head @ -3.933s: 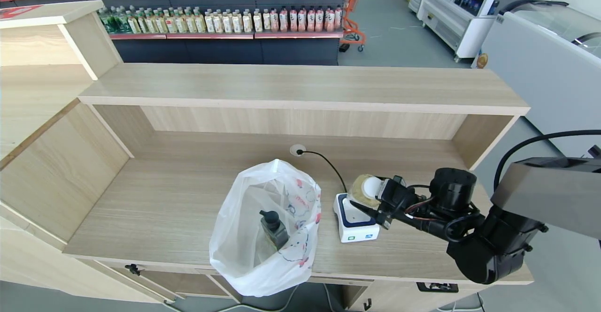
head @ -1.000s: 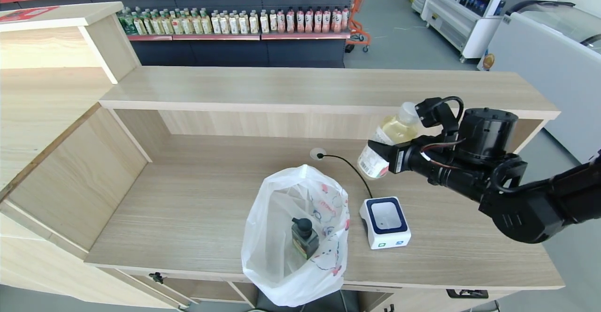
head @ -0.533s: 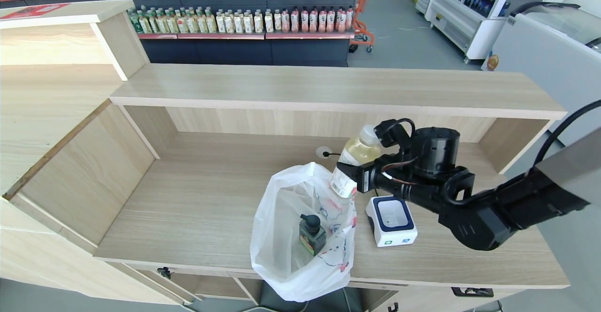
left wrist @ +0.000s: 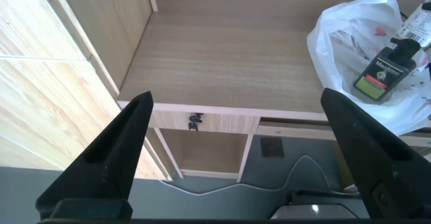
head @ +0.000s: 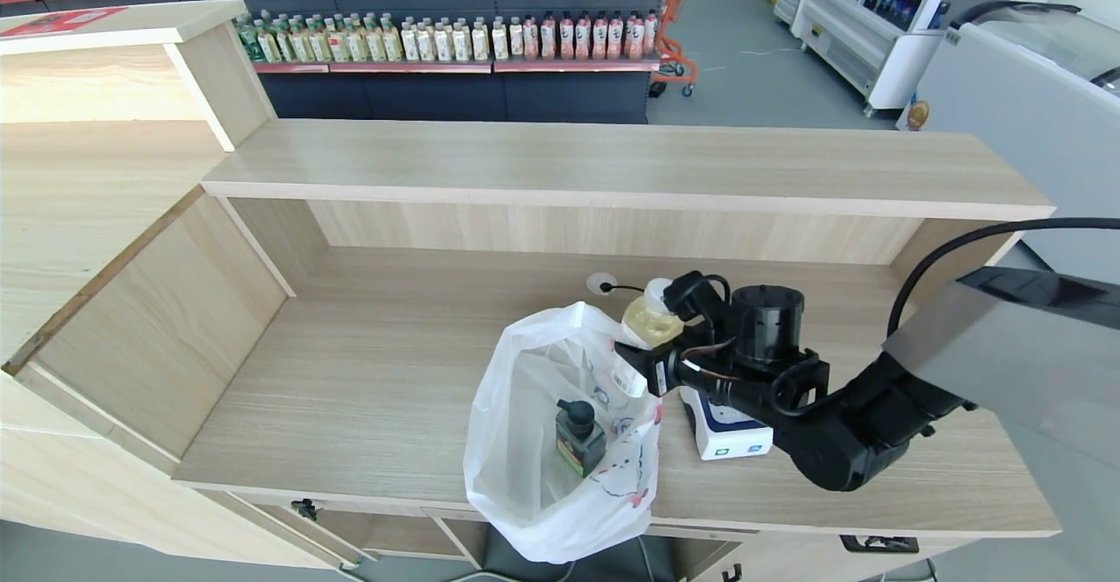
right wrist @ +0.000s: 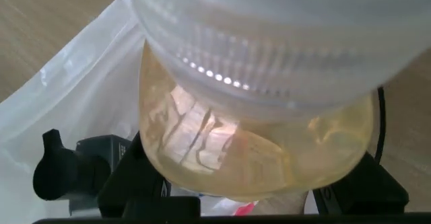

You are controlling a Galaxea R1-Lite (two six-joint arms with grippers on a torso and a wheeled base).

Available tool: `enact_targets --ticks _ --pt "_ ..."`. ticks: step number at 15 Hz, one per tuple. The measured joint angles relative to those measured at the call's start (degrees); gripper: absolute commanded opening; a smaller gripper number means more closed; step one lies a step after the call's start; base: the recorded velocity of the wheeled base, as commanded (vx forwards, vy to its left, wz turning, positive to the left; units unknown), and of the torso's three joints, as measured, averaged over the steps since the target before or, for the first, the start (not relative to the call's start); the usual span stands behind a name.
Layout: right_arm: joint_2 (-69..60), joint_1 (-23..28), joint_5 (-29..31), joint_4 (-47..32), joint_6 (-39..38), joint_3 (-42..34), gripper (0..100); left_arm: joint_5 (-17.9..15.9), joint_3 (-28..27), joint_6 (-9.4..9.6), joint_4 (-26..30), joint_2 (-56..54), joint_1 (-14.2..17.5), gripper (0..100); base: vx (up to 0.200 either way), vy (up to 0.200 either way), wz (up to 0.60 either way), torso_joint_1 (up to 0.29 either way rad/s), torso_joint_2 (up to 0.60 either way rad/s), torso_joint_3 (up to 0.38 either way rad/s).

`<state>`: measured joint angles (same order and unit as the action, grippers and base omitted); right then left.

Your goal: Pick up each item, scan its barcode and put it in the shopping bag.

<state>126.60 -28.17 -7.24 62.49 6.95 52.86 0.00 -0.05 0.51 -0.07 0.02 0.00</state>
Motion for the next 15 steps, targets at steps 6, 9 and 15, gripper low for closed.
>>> enact_targets --ticks 6,9,15 --pt "5.4 -0.1 -0.1 5.2 1.3 0.7 0 0.0 0.0 -0.02 0.0 0.0 0.0 100 0.000 0.000 0.00 0.000 0.00 0.000" --pt "7.7 -0.2 -1.7 7.9 1.2 0.8 0 0.0 0.0 -0.05 0.0 0.0 0.0 100 0.000 0.000 0.00 0.000 0.00 0.000" --pt "11.5 -0.2 -1.7 9.1 4.2 2.2 0 0.0 0.0 -0.16 0.0 0.0 0.0 100 0.000 0.000 0.00 0.000 0.00 0.000"
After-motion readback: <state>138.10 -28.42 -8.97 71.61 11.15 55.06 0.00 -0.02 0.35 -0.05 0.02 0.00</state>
